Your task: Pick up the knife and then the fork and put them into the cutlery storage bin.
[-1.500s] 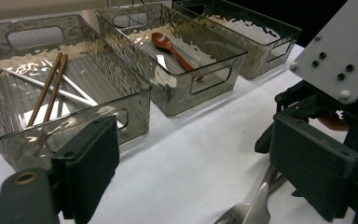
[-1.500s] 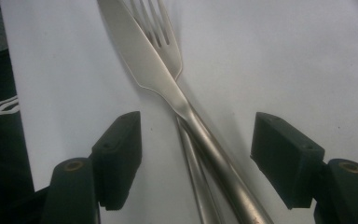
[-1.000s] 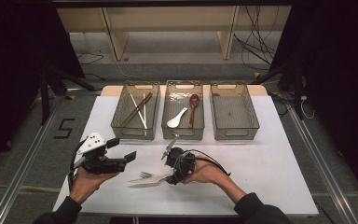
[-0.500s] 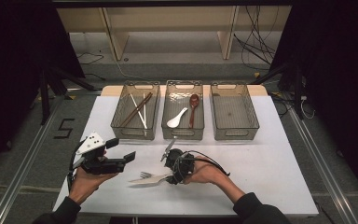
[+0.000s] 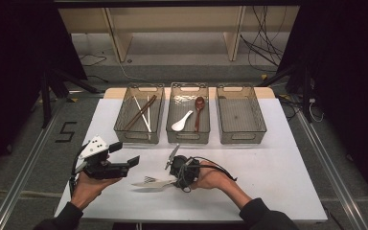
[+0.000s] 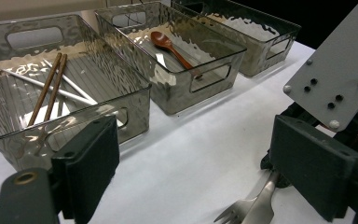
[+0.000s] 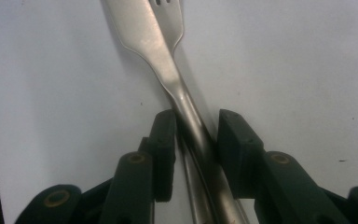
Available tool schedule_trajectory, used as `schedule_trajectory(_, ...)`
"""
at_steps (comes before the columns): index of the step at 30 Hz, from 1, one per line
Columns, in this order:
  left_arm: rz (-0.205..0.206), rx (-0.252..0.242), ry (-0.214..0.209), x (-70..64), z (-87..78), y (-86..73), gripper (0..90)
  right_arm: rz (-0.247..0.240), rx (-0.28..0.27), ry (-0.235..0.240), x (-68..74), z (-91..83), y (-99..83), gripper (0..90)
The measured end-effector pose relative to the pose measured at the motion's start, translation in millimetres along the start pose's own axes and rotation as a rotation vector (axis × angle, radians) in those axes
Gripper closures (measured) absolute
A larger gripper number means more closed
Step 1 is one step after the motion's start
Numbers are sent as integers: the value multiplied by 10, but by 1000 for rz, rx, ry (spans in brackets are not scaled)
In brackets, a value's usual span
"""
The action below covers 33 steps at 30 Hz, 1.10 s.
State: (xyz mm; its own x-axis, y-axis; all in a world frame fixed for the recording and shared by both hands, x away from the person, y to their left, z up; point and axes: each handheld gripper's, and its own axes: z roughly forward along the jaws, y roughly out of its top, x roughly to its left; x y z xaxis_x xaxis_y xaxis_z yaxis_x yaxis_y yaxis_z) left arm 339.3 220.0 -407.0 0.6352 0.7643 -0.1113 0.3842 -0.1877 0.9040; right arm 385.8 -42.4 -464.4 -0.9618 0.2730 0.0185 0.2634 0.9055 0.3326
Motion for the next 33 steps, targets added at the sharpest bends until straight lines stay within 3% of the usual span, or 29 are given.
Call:
schedule_trajectory(7, 4, 2, 1, -6, 3, 2, 154, -41, 16, 12, 56, -9, -2, 725)
schedule_trajectory(20, 7, 1, 4, -9, 3, 1, 154, -134, 30, -37, 139, -9, 14, 760)
schedule_trajectory(33, 8, 2, 5, -6, 2, 0, 155, -179, 51, -49, 160, -40, -35, 802)
